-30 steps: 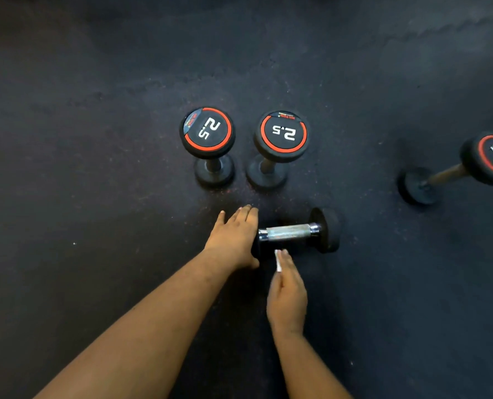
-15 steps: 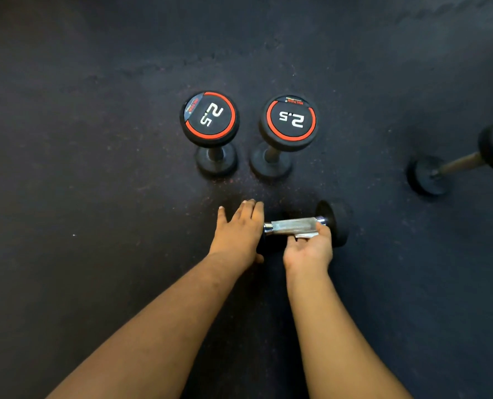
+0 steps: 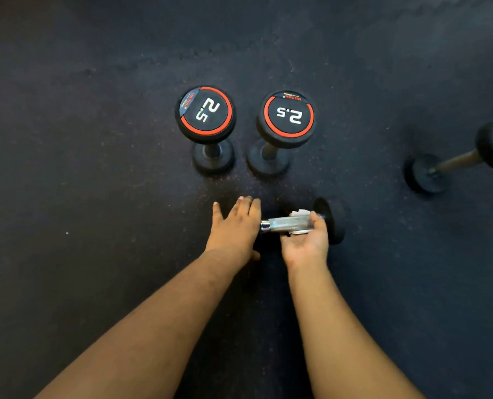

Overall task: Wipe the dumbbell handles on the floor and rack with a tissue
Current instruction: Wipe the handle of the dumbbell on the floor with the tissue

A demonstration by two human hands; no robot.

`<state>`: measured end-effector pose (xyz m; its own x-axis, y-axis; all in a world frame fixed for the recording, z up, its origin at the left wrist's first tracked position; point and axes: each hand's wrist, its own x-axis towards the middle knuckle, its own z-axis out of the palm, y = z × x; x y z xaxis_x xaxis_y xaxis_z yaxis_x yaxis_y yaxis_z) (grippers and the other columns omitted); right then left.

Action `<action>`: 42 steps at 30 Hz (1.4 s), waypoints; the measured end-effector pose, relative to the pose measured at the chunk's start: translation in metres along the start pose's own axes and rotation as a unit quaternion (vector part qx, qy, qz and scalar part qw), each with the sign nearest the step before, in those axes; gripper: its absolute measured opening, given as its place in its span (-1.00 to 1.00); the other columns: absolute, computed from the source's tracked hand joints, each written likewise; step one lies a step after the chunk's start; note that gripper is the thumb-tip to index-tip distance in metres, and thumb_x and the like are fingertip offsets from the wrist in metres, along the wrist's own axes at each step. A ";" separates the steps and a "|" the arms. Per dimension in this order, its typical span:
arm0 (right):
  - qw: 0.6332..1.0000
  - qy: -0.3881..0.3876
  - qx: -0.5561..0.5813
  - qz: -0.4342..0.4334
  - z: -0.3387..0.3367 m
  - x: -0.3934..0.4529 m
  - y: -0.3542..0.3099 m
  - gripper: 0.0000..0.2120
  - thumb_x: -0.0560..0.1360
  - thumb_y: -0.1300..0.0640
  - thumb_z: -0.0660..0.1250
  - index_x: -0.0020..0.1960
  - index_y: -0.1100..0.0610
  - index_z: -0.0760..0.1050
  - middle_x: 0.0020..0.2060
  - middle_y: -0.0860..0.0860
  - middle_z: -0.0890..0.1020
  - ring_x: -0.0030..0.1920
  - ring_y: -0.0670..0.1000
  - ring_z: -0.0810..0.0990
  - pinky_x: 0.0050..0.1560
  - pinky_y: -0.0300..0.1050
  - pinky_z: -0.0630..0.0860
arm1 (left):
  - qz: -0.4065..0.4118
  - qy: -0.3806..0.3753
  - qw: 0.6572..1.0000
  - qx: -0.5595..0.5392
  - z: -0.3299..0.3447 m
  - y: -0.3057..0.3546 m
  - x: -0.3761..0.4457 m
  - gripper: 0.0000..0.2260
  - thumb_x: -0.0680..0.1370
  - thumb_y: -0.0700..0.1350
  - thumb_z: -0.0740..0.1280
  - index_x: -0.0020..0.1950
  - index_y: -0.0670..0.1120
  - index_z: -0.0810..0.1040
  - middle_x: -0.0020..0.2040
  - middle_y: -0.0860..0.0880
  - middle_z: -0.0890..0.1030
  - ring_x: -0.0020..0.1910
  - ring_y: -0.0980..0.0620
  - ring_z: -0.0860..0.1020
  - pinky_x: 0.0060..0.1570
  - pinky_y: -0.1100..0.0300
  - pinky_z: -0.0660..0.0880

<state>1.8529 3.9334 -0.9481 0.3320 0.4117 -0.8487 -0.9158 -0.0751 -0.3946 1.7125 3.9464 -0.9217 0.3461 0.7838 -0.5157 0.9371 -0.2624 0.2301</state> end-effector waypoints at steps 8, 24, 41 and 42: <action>0.999 0.028 -0.019 0.039 0.000 -0.018 0.030 -0.82 0.58 0.06 0.30 0.15 0.07 0.53 0.05 0.08 0.64 0.12 0.09 0.59 0.24 0.04 0.45 | 0.000 0.003 1.000 -0.006 0.000 -0.001 0.003 0.08 0.36 0.04 0.60 0.64 -0.09 -0.05 0.64 -0.08 0.06 0.64 -0.02 -0.01 0.52 -0.39 -0.02; 1.000 0.004 -0.030 -0.009 -0.003 0.010 -0.006 -0.89 0.59 0.16 0.26 -0.05 0.09 0.55 -0.07 0.03 0.64 -0.05 0.01 0.62 0.04 -0.07 0.49 | -0.002 0.000 1.000 0.005 -0.002 0.000 0.002 0.11 0.34 0.08 0.61 0.64 -0.10 -0.06 0.64 -0.09 0.06 0.64 -0.02 -0.01 0.52 -0.37 -0.03; 0.969 -0.007 -0.238 0.061 -0.013 -0.023 0.044 -0.85 0.62 0.23 0.29 0.15 0.15 0.58 -0.06 0.14 0.71 -0.10 0.08 0.69 0.07 0.14 0.59 | 0.005 0.013 1.000 -0.015 -0.001 0.000 0.000 0.01 0.41 0.02 0.56 0.64 -0.10 -0.04 0.64 -0.08 0.07 0.64 -0.03 -0.03 0.52 -0.38 -0.04; 0.969 -0.002 -0.242 0.052 -0.014 -0.023 0.045 -0.85 0.63 0.24 0.28 0.14 0.17 0.58 -0.07 0.14 0.71 -0.09 0.08 0.69 0.14 0.17 0.58 | 0.006 0.014 1.000 -0.016 -0.002 0.000 0.000 0.02 0.40 0.02 0.56 0.64 -0.10 -0.04 0.64 -0.08 0.07 0.64 -0.03 -0.03 0.52 -0.38 -0.04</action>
<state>1.8078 3.9076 -0.9513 0.2415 0.3822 -0.8920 -0.7302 -0.5338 -0.4265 1.7120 3.9475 -0.9206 0.3556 0.7957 -0.4903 0.9308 -0.2538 0.2632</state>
